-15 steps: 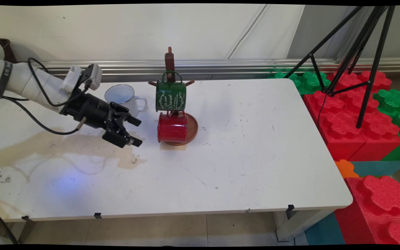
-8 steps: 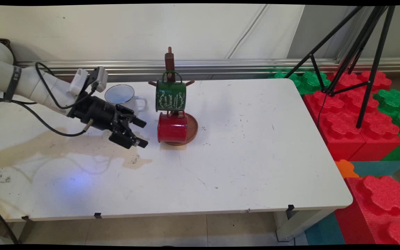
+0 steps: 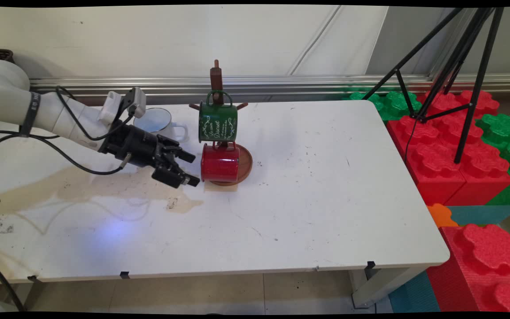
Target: Pick up the red mug from the rack
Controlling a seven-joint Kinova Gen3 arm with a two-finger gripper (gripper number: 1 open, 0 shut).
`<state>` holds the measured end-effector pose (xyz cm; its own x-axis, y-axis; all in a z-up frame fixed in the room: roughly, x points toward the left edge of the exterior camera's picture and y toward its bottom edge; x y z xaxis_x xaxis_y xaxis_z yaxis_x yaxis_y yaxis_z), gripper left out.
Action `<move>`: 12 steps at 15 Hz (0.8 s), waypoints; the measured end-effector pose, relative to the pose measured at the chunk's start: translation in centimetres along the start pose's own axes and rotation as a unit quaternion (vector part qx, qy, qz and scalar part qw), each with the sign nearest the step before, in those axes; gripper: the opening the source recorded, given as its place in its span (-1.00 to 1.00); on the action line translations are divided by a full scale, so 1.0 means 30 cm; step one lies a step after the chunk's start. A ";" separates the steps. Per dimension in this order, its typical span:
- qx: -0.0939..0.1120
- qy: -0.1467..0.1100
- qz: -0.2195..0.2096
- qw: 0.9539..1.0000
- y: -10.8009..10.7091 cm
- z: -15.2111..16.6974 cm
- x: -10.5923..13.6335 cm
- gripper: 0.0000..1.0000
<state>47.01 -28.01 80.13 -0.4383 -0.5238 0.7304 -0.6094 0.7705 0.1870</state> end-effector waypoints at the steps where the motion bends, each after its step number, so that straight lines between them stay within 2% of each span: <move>1: 0.002 0.005 -0.007 1.000 -0.001 0.009 0.001 1.00; 6: 0.011 0.024 -0.042 0.999 -0.004 0.033 -0.004 1.00; 12: 0.020 0.035 -0.079 0.996 -0.002 0.041 -0.022 1.00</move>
<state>46.53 -28.15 78.83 -0.2882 -0.6090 0.7389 -0.6936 0.6648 0.2773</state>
